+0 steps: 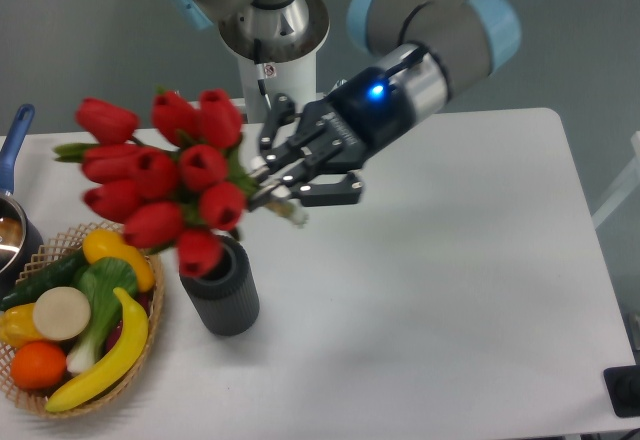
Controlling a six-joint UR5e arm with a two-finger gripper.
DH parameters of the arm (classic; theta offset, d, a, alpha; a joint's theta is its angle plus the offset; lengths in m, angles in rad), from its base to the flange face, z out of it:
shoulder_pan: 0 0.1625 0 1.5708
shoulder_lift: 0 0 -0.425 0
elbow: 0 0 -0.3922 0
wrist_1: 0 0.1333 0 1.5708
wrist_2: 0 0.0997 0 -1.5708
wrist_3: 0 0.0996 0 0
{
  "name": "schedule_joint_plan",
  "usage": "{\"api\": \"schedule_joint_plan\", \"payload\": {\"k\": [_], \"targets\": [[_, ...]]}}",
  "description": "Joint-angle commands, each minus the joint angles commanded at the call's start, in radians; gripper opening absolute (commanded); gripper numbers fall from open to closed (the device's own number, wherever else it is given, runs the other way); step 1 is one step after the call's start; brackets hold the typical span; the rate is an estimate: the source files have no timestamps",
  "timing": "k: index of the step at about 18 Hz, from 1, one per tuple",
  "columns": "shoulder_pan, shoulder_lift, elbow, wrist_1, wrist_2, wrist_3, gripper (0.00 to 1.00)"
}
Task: Insert the flowers into the vase
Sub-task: 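Carry the tulip bunch over to the black vase, then lower the tulip stems into the black vase opening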
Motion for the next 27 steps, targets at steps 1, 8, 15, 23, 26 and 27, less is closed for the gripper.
{"api": "schedule_joint_plan", "payload": {"k": [1, 8, 15, 23, 26, 27], "targets": [[-0.002, -0.002, -0.002, 0.0, -0.002, 0.002, 0.21], [-0.034, -0.038, -0.045, 0.0, -0.058, 0.024, 0.17], [-0.045, -0.092, -0.147, 0.0, -0.244, 0.257, 0.17], [-0.041, -0.103, -0.19, 0.0, -0.293, 0.318, 0.17], [-0.043, -0.113, -0.19, 0.0, -0.287, 0.319, 0.17], [-0.044, -0.127, -0.19, 0.0, -0.285, 0.336, 0.17]]}}
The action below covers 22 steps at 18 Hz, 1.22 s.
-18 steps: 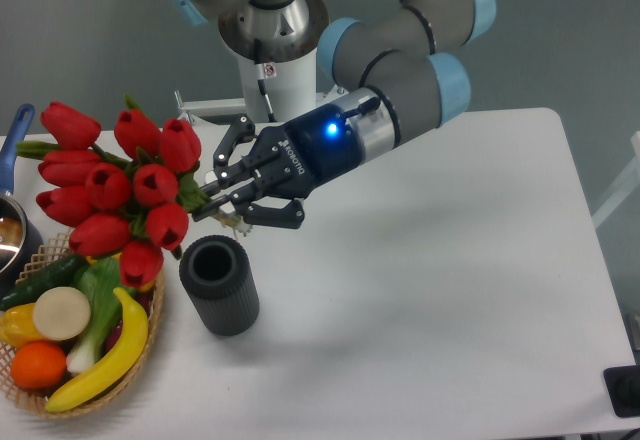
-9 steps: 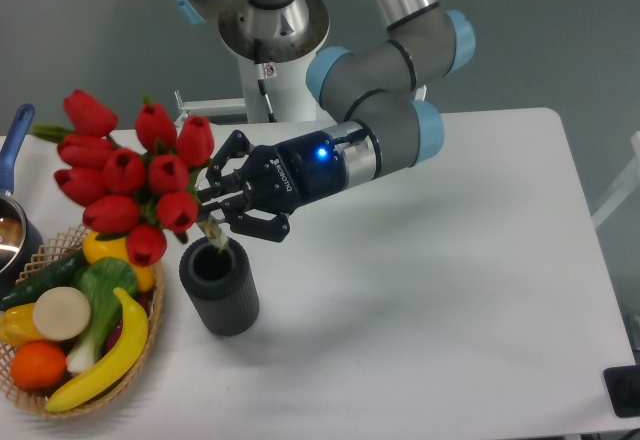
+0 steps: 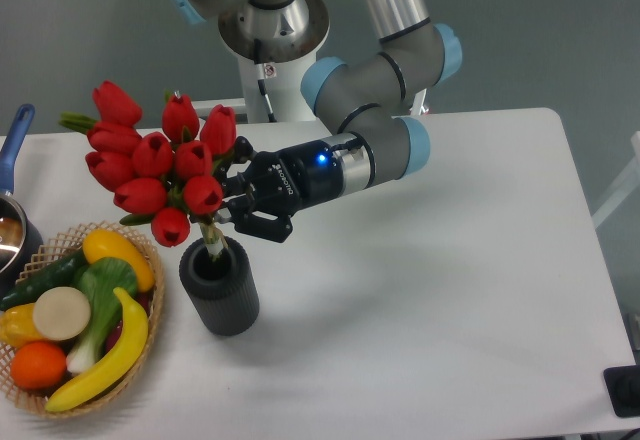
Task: Insert the flowers into the vase
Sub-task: 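Lower the tulip stems into the black vase opening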
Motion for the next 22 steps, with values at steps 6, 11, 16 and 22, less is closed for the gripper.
{"api": "schedule_joint_plan", "payload": {"k": [6, 11, 16, 22], "targets": [[0.0, -0.011, -0.011, 0.0, 0.006, 0.025, 0.17], [0.003, -0.015, -0.026, 0.0, 0.009, 0.04, 0.17], [-0.002, -0.026, -0.032, 0.002, 0.015, 0.075, 0.17], [-0.002, -0.04, -0.02, 0.0, 0.08, 0.074, 0.17]]}}
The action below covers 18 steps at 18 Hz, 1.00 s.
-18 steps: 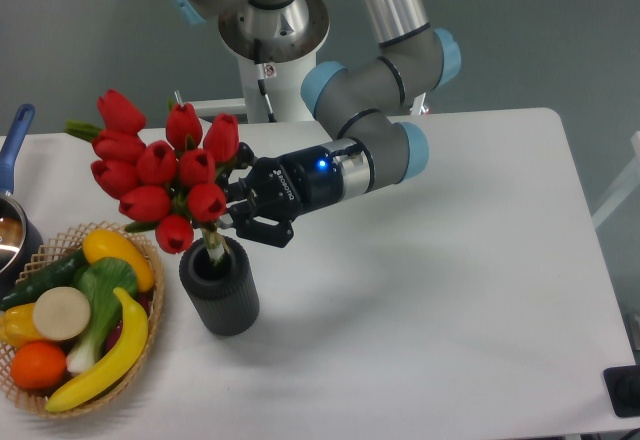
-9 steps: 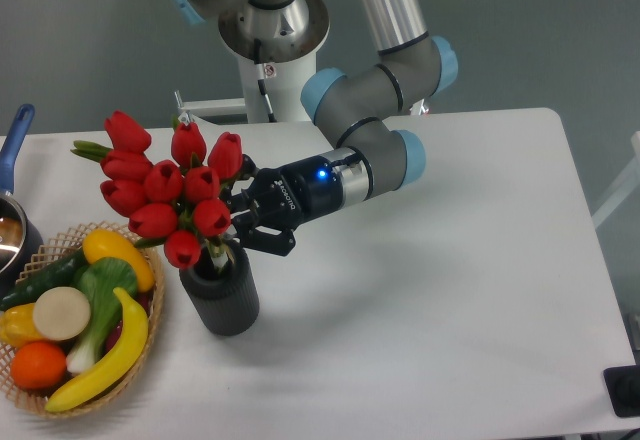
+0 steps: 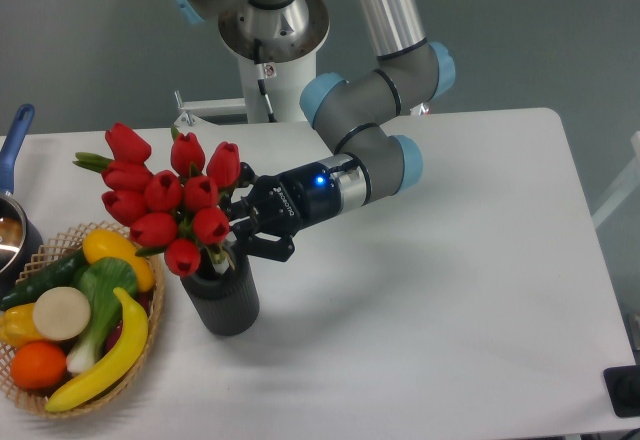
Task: Insert the flowers into the vase
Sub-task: 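Lower the tulip stems into the black vase opening, then push the tulips further down into the vase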
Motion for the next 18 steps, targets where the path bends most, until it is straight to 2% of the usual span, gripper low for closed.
{"api": "schedule_joint_plan", "payload": {"k": [18], "targets": [[-0.009, -0.038, -0.026, 0.009, 0.035, 0.009, 0.17]]}}
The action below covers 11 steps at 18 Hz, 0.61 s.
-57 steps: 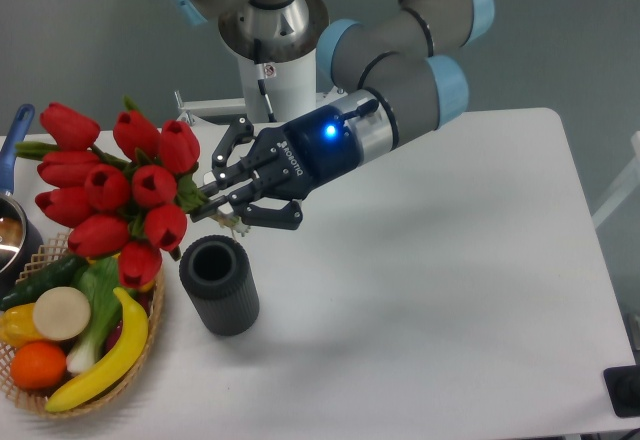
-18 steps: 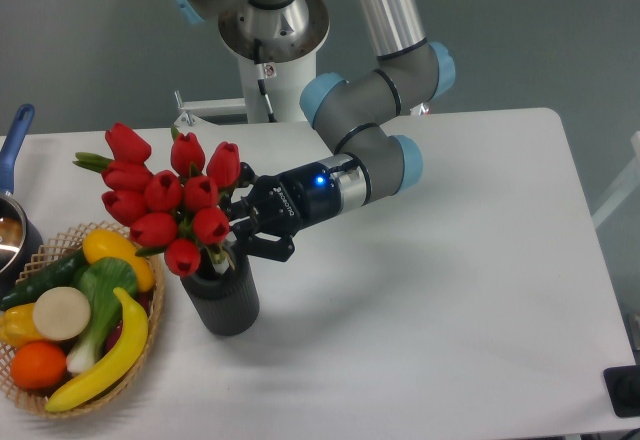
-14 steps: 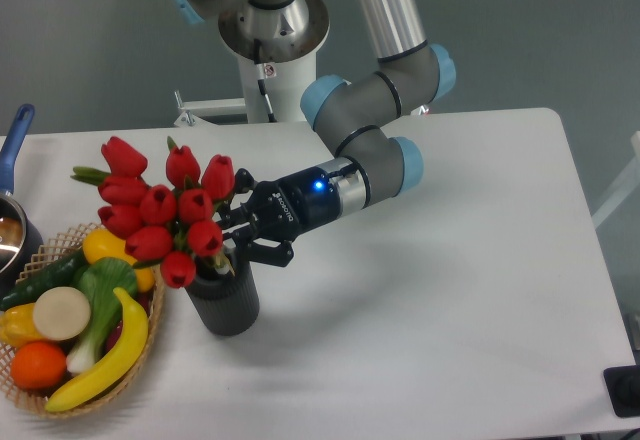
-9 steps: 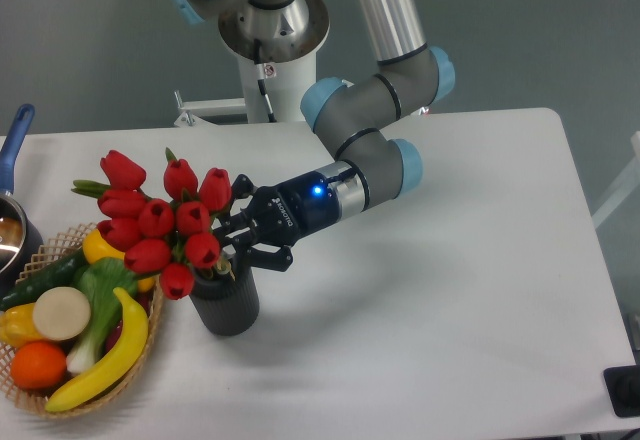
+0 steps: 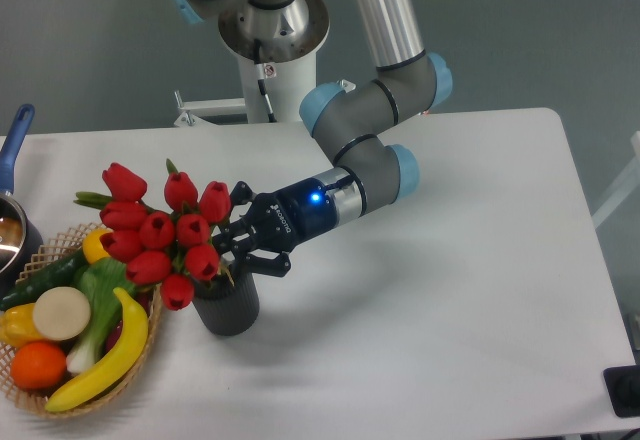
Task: Insert the flowers into the vase
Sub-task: 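Push the tulips further down into the vase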
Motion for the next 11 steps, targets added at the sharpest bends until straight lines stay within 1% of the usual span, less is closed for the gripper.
{"api": "schedule_joint_plan", "payload": {"k": [7, 11], "targets": [[0.0, -0.012, -0.008, -0.002, 0.003, 0.032, 0.18], [0.0, -0.024, -0.009, -0.002, 0.032, 0.057, 0.19]]}}
